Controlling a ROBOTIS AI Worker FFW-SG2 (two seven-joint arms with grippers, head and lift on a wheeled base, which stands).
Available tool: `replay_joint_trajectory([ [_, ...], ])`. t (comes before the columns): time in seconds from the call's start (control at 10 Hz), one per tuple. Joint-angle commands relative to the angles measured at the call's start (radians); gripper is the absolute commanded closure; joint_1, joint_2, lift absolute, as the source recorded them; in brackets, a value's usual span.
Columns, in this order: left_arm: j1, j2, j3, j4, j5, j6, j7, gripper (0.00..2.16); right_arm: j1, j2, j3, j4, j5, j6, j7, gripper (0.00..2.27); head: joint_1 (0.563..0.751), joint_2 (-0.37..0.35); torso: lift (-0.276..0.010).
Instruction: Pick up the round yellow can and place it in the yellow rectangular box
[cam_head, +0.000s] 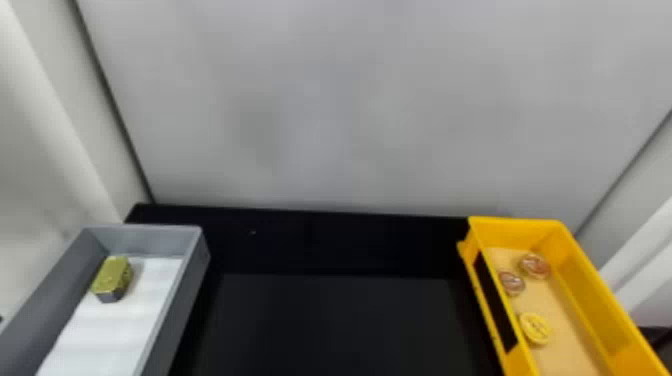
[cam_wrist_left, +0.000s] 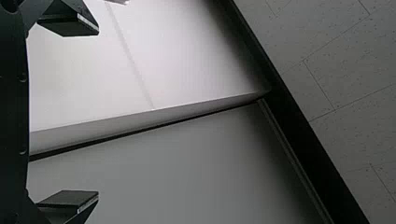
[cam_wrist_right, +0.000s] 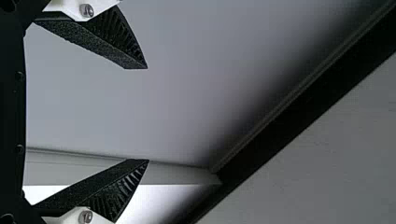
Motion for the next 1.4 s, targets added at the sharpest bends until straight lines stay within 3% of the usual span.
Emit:
replay_joint_trajectory([
  [0.0, 0.002, 0.001, 0.003, -0.001, -0.002, 0.001, 0.000, 0.05, -0.026, -0.019, 0.001, 0.000, 0.022, -0.049, 0.000, 0.06, 0.678, -0.078, -0.009],
  [1.0, 0.009, 0.002, -0.003, 0.005, 0.001, -0.005, 0.000, 0.05, -0.020, -0.019, 0.016, 0.000, 0.017, -0.055, 0.000, 0.06, 0.678, -0.078, -0.009],
  [1.3, 0.001, 0.001, -0.004, 0.010, 0.008, -0.021, -0.018, 0.05, -0.023, -0.019, 0.018, 0.002, 0.017, -0.056, 0.000, 0.06, 0.678, -0.078, -0.009],
])
